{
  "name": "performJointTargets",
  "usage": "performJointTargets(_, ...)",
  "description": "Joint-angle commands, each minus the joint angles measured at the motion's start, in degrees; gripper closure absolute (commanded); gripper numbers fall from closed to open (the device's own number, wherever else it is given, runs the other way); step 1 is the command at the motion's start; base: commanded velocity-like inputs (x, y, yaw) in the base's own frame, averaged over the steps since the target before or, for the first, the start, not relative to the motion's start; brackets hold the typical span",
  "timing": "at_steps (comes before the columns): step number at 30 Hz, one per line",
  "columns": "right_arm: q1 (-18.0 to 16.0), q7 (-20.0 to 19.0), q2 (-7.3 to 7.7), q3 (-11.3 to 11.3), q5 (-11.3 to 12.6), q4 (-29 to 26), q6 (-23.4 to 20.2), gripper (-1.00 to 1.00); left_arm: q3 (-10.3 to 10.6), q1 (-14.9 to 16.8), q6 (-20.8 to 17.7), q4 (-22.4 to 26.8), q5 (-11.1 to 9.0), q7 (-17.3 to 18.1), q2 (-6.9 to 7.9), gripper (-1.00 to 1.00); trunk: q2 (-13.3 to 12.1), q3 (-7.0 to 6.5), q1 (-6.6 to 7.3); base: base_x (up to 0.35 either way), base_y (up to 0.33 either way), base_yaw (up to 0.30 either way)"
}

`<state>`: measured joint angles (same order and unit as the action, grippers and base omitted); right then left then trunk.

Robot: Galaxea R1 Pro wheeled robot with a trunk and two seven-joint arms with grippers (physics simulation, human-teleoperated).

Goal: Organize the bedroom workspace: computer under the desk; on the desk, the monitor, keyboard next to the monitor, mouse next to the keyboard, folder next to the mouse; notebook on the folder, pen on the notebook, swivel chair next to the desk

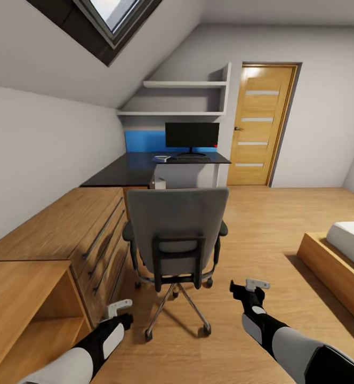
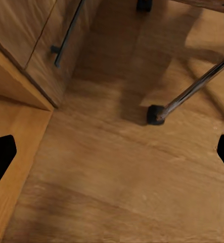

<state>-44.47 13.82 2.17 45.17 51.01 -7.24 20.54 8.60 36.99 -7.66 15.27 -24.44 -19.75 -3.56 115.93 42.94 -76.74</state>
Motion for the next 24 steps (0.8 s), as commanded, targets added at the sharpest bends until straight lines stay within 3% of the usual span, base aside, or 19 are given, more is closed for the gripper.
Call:
performJointTargets(1,-0.1,0.3,-0.04,0.5,0.3,-0.2,-0.4,-1.0,0.5,0.0,-1.4,0.7,-0.3,-0.4,-0.11,-1.0,0.4,0.24,-0.22,0.0,0.0,0.0)
performJointTargets(5,-0.9,0.5,-0.9,0.4,0.1,-1.7,-4.6,-1.0,0.5,0.3,-9.9,7.0,-0.3,-0.4,-0.52,-1.0,2.0,0.96,-1.1,0.0,0.0,0.0)
performJointTargets(8,-4.0,0.6,-1.04,0.4,0.1,-2.2,-8.5,-1.0,0.4,2.8,-13.3,10.4,-0.4,-0.4,-0.51,-1.0,3.2,1.5,-1.75,0.0,0.0,0.0)
performJointTargets(11,-5.5,0.6,-0.98,0.3,0.1,-2.2,-9.9,-1.0,0.4,4.2,-14.1,11.0,-0.4,-0.4,-0.55,-1.0,4.5,2.04,-2.41,0.0,0.0,0.0)
performJointTargets(15,-6.1,0.6,-1.13,0.5,0.1,-2.0,-10.2,-1.0,0.1,4.8,-13.3,7.9,-0.4,-0.4,-0.66,-1.0,6.1,2.76,-3.29,0.0,0.0,0.0)
performJointTargets(20,-6.2,0.6,-1.12,0.6,0.0,-1.7,-10.1,-1.0,0.4,4.9,-4.5,3.0,-0.1,-0.4,-0.7,-1.0,8.1,3.65,-4.39,0.0,0.0,0.0)
performJointTargets(24,-6.2,0.4,-1.17,0.8,-0.1,-1.3,-9.6,-1.0,0.4,4.9,-1.9,0.7,0.0,-0.4,-0.74,-1.0,9.7,4.37,-5.27,0.0,0.0,0.0)
